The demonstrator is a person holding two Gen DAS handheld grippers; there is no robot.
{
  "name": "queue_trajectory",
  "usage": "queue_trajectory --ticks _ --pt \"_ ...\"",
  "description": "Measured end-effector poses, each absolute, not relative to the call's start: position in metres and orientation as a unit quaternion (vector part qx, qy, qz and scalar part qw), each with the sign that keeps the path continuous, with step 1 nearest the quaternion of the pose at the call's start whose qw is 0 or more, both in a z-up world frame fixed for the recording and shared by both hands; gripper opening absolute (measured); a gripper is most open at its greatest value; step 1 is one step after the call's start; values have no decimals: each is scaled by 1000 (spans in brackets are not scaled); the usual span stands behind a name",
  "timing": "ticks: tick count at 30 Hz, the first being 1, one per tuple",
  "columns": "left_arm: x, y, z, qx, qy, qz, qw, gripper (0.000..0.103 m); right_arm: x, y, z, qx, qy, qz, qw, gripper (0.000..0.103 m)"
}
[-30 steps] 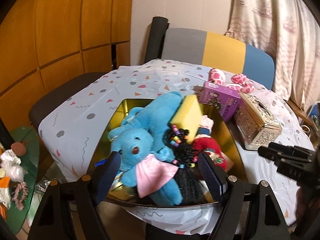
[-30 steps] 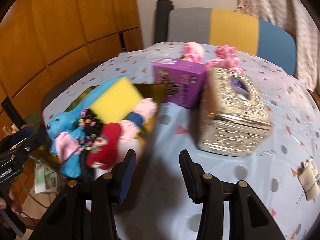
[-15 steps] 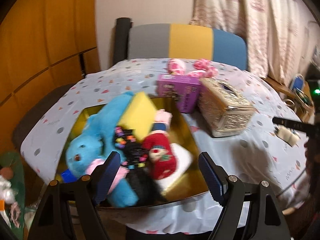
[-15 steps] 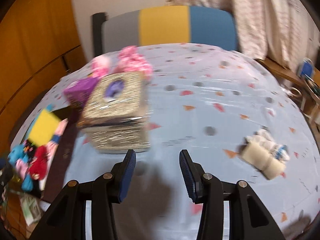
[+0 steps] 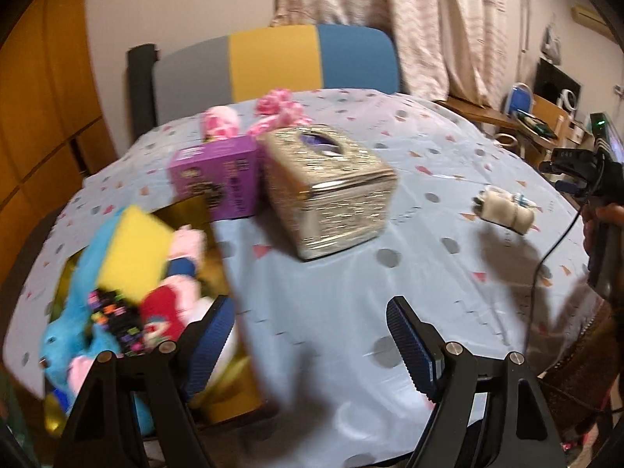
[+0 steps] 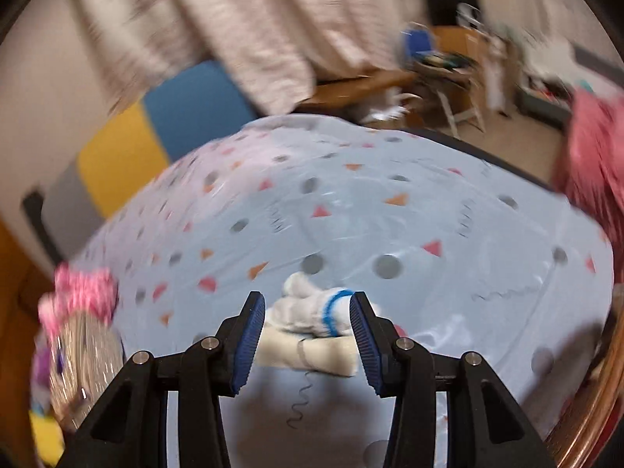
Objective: Organize soft objects
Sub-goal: 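Move both open tools from the tray toward the beige cloth and white gloves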
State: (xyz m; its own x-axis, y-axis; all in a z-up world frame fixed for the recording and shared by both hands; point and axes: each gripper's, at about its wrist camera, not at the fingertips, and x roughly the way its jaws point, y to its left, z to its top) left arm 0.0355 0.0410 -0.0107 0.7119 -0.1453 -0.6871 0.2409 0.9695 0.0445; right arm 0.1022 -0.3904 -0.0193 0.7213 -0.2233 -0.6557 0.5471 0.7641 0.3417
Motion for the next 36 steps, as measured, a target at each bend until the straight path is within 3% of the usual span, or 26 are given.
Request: queue_trajectory --ticks 13,18,29,33,36 --pt "81 -49 -33 72 411 -195 888 81 83 -422 -37 376 294 -217 851 46" --pt "103 -89 -42 81 424 -232 872 100 79 -426 -39 397 284 -214 846 46" --pt "148 -211 -52 128 391 -345 844 103 71 -432 -34 426 247 -191 849 46" --pt "160 -256 -63 136 394 -380 826 103 61 -439 -32 451 213 -197 844 71" --pt "167 -278 -71 135 400 -390 819 103 60 -445 -36 471 210 -194 835 71"
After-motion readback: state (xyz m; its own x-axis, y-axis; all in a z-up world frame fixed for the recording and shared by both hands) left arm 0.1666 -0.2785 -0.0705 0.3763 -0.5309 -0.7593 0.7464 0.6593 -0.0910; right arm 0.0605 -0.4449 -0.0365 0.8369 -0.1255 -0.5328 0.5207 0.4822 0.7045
